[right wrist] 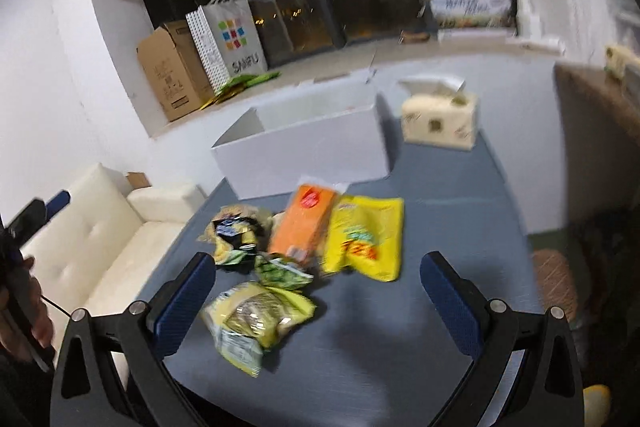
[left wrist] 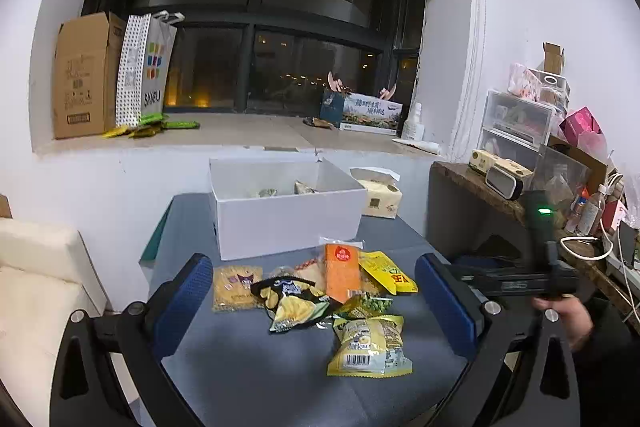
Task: Organize snacks
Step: 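Move both tools back over the remaining snacks, then grasp the orange cake packet with the right gripper while the left grasps the black-yellow chip bag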
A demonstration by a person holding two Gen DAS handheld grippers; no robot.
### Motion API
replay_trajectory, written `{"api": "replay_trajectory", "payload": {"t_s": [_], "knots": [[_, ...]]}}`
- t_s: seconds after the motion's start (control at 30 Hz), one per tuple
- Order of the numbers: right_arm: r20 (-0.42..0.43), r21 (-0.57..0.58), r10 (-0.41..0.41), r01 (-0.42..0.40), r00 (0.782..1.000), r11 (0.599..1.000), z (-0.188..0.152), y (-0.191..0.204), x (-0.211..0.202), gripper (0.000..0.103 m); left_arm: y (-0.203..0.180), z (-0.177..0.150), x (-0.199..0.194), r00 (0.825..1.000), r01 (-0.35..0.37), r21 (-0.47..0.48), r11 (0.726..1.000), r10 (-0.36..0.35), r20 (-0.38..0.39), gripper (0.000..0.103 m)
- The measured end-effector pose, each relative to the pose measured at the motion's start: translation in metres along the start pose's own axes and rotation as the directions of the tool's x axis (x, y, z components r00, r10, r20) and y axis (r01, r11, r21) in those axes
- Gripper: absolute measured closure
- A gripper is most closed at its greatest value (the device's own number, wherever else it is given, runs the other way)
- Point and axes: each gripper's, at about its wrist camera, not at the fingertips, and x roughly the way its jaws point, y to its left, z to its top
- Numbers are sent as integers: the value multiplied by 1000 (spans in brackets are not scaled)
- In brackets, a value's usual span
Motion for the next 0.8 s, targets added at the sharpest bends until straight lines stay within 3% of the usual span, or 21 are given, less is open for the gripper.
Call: {"api": "replay_trajectory", "payload": {"t_s": [0.1,0.33,0.53,0.7,0.73,0.8], "knots": [[-70,2,-46,46,996,999,6,11,32,0,4,-3,3,1000,-11,-4,1000,11,-14,0],[-116,16,-105,108,988,994,29,33,94,0,14,-14,8,999,-21,-30,999,19,-47,0],[-208,-12,-175,176,962,984,46,44,153,0,21,-25,18,995,-40,-39,998,37,-88,0],[-306,-58,-236,229,922,972,46,47,196,0,23,-33,26,992,-47,-35,998,42,-123,0],[-313,-78,-253,241,915,967,45,49,201,2,23,-34,27,991,-46,-37,998,41,-126,0],[-319,-113,-295,272,901,956,42,50,207,21,23,-36,29,990,-50,-38,998,45,-136,0]]}}
